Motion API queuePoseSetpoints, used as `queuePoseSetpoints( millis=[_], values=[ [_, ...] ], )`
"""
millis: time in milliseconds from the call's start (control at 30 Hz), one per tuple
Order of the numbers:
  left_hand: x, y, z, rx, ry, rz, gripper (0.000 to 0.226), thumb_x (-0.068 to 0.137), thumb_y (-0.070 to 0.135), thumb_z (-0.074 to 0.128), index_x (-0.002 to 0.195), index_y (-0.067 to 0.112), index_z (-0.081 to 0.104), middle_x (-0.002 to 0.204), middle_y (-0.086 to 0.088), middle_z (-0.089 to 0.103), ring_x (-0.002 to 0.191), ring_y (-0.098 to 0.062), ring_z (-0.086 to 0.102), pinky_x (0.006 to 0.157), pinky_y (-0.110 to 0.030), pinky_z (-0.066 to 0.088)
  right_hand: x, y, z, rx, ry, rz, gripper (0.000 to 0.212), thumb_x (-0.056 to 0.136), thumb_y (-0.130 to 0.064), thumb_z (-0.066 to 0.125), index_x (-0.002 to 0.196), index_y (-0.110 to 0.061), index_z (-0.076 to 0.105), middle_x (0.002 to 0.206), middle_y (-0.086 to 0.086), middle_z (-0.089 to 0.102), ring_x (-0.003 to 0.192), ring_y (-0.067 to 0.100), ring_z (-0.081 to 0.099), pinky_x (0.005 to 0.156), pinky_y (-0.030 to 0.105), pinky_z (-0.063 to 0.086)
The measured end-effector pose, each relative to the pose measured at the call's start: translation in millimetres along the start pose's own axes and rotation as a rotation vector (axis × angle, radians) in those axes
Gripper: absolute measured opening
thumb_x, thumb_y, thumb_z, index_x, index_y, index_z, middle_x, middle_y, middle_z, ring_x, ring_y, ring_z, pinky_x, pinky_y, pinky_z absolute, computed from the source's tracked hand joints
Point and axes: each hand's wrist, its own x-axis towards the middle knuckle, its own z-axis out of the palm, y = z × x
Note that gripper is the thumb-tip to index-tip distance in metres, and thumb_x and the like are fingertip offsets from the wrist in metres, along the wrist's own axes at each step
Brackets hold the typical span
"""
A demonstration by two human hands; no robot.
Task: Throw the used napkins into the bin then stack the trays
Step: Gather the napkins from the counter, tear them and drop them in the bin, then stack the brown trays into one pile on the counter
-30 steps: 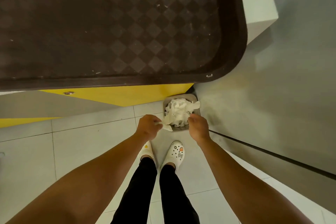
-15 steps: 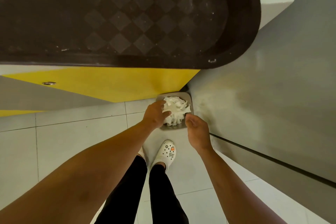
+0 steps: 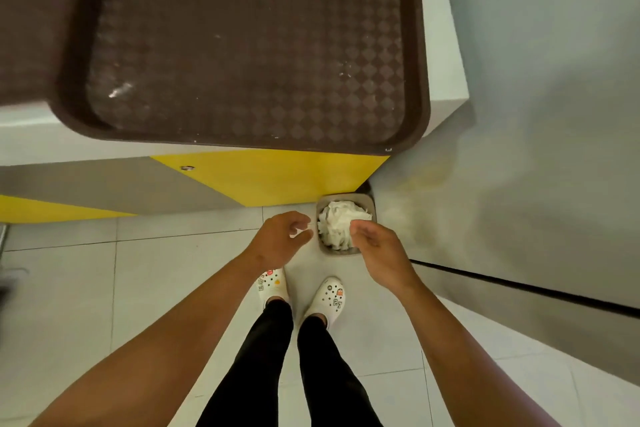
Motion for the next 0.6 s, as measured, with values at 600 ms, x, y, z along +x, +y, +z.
queuePoseSetpoints(
  millis=[600],
  values=[
    [-177,134,-190,0.011,0.095,0.306,0.022,0.092,0.033,0.069,0.114,0.029,0.067,0.112,0.019,0.067,0.1,-0.002,0.064,0.091,-0.024,0.052,-138,-232,-5,-0.34,-0.242,-0.324,0.035,0.093,-0.041,0.068,0.127,-0.033,0.064,0.123,-0.018,0.066,0.105,-0.001,0.065,0.099,0.033,0.053]
  ],
)
